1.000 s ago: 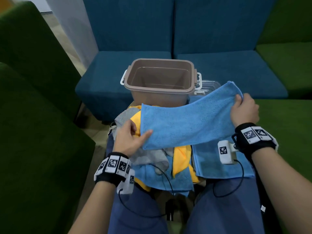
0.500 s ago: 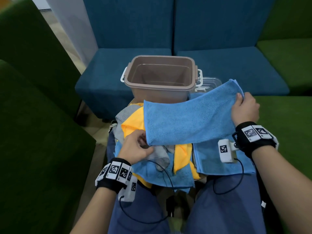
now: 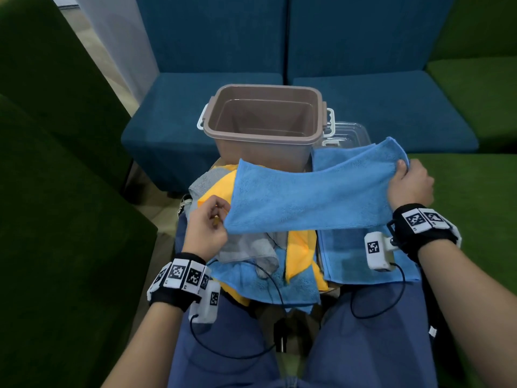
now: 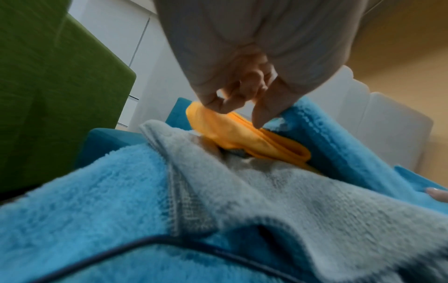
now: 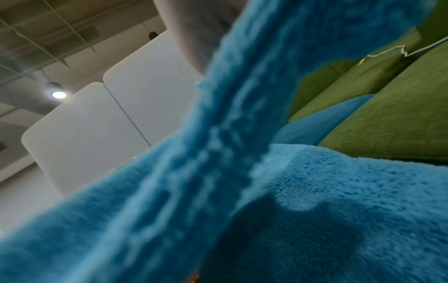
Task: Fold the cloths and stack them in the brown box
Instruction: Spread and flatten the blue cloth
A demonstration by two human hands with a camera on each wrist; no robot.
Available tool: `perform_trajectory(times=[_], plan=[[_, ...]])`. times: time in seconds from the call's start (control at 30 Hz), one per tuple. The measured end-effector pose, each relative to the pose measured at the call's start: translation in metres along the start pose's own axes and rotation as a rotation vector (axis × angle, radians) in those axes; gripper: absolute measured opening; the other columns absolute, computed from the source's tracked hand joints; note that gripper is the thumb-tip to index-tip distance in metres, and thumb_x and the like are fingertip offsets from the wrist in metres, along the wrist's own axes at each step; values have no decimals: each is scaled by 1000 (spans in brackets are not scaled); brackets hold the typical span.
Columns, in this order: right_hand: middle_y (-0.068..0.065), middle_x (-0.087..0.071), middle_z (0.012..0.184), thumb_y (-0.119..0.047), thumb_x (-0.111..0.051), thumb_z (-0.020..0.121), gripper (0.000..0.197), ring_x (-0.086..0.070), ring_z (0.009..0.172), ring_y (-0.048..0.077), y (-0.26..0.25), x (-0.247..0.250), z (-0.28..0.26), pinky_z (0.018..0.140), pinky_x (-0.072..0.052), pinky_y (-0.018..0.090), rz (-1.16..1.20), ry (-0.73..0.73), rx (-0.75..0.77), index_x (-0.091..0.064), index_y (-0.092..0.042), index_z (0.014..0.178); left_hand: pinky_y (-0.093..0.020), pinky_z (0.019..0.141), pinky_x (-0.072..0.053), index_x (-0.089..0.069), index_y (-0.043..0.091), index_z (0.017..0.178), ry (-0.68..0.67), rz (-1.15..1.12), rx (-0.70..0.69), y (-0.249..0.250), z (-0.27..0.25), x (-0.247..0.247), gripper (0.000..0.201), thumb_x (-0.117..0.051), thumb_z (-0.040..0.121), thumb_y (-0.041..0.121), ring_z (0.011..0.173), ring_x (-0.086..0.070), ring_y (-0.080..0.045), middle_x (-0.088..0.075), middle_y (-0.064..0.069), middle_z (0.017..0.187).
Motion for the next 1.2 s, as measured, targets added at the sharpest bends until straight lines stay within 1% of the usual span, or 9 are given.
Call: perform_trajectory(times=[0.13, 0.23, 0.43, 0.5, 0.67, 0.73, 0.87, 1.03, 1.2], plan=[[28, -61, 104, -31, -37, 104, 36, -59, 96, 44, 2, 1, 1, 68, -36, 39, 2, -3, 15, -55, -1, 105, -36, 55, -44, -56, 21, 96, -114, 349, -1, -8, 1, 12, 40, -49, 72, -9, 53, -49, -16, -51, 5, 52], [25, -60, 92, -29, -42, 102, 29, -57, 86, 40, -9, 7, 2, 64, -32, 35, 86, -46, 162, -53, -4, 92, -40, 62, -47, -59, 15, 103, -65, 531, -83, 6, 8, 18, 41, -49, 72, -11, 69, -53, -22, -57, 7, 63], [3, -58, 70, -44, -54, 92, 34, -53, 68, 29, -84, 44, -9, 66, -41, 39, 268, -232, 790, -58, -12, 81, -28, 82, -45, -61, 11, 111, 38, 274, -456, 102, 65, 3, 29, -56, 83, 9, 89, -56, -21, -65, 5, 99], [2, -56, 66, -40, -61, 91, 31, -50, 63, 23, -111, 64, -15, 63, -40, 35, 327, -247, 898, -58, -11, 78, -36, 96, -45, -55, 12, 127, -20, 205, -505, 134, 85, -11, 44, -66, 85, 24, 107, -56, -19, -62, 2, 116], [3, -54, 59, -34, -70, 86, 30, -44, 56, 17, -137, 97, -16, 55, -32, 22, 322, -341, 993, -60, -11, 72, -28, 110, -36, -29, 19, 148, -323, -5, -427, 187, 112, -35, 95, -81, 73, 42, 132, -42, -4, -51, 1, 135], [2, -53, 59, -36, -71, 86, 31, -43, 55, 15, -137, 106, -12, 56, -31, 19, 312, -317, 1009, -60, -11, 71, -31, 104, -42, -35, 22, 145, -369, 8, -483, 196, 113, -38, 87, -81, 73, 40, 121, -52, -4, -61, 0, 122], [-3, -55, 60, -47, -72, 83, 36, -46, 56, 10, -131, 116, 0, 57, -33, 20, 301, -274, 997, -62, -15, 72, -38, 80, -52, -67, 7, 105, -217, -53, -628, 213, 116, -35, 23, -55, 86, 1, 89, -64, -14, -69, 0, 95], [0, -56, 62, -57, -54, 82, 42, -53, 65, 25, -111, 115, 23, 60, -44, 39, 25, -140, 881, -61, -15, 78, -26, 66, -48, -68, 12, 90, 2, -63, -592, 214, 130, -19, 20, -55, 83, -2, 77, -62, -16, -68, 8, 85], [0, -62, 84, -23, -56, 90, 20, -53, 73, 12, -132, 141, 39, 65, -38, 23, 369, 101, 889, -68, -7, 98, -25, 66, -52, -53, 22, 74, 117, -260, -541, 222, 141, -2, 32, -71, 71, -4, 75, -68, -13, -68, -1, 79]])
Point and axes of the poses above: each hand's wrist, its own z-axis towards the middle knuckle, its own x-axis out of the back of the hand, y = z × x, the point moved 1 cm from there along z, towards the middle knuckle
